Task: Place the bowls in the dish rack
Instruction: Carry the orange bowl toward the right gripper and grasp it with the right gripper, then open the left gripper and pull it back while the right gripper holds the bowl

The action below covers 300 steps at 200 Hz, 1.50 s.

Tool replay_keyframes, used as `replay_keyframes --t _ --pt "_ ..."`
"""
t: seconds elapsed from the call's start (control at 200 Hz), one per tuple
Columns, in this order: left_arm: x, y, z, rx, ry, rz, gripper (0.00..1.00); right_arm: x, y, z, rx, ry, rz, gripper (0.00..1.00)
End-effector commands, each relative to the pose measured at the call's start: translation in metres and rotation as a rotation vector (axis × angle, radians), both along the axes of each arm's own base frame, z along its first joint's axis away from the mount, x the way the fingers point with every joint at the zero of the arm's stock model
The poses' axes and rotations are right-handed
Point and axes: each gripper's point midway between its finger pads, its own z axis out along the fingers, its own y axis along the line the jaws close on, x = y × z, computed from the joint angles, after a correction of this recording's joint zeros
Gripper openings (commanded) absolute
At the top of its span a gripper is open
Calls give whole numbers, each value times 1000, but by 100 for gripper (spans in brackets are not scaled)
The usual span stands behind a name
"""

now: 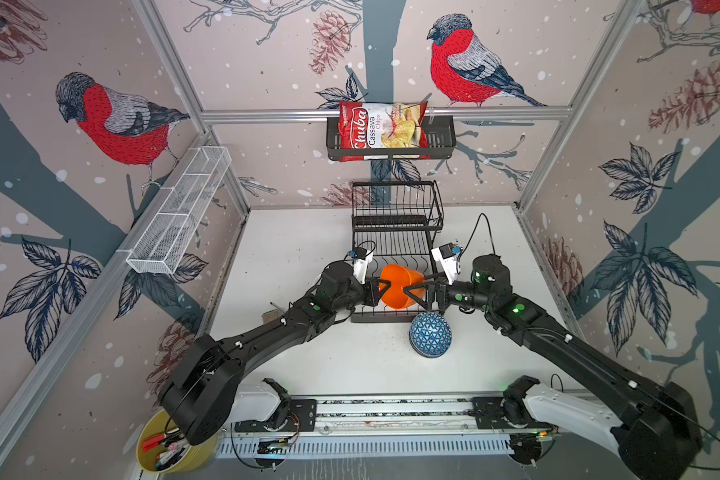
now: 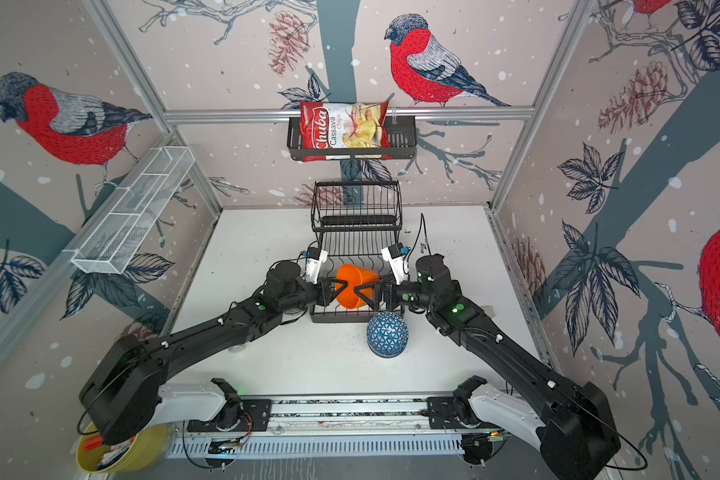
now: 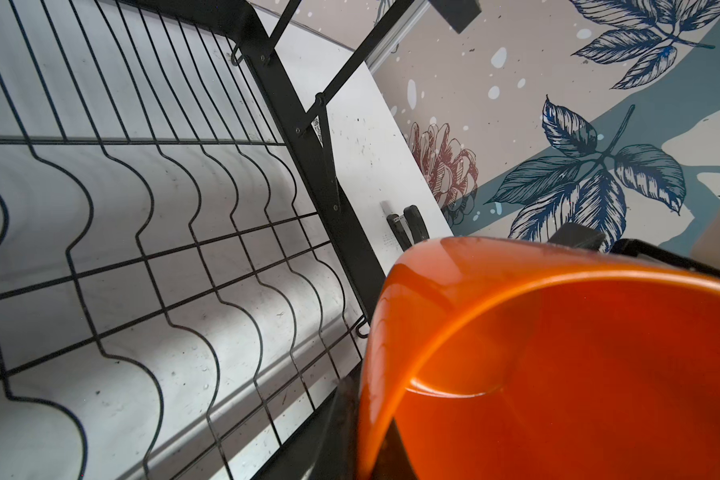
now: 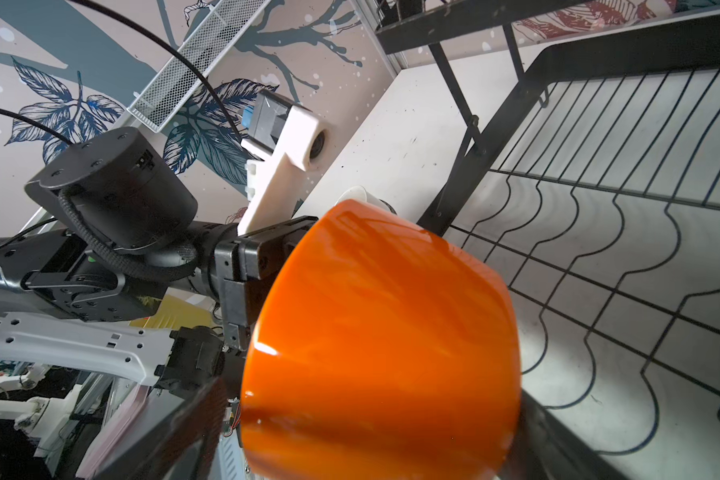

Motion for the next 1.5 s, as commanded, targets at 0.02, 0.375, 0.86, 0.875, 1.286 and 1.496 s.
replay_keyframes --t 0.02,0.375,0.86,0.875,1.286,1.496 --pt "4 -5 21 -62 -69 -13 0 1 6 11 30 -27 10 98" --pt "5 -5 23 -71 -81 -16 0 1 13 10 27 -21 23 82" --pt "5 -7 23 -67 -84 -22 4 3 13 12 8 -39 11 70" --pt "6 -6 23 -67 -84 -21 5 3 13 12 7 -39 8 70" --pt "6 -7 20 -55 -78 -22 29 17 6 4 -71 -72 -88 67" --pt "7 -7 20 -53 -80 -21 51 24 2 2 -95 -85 -133 65"
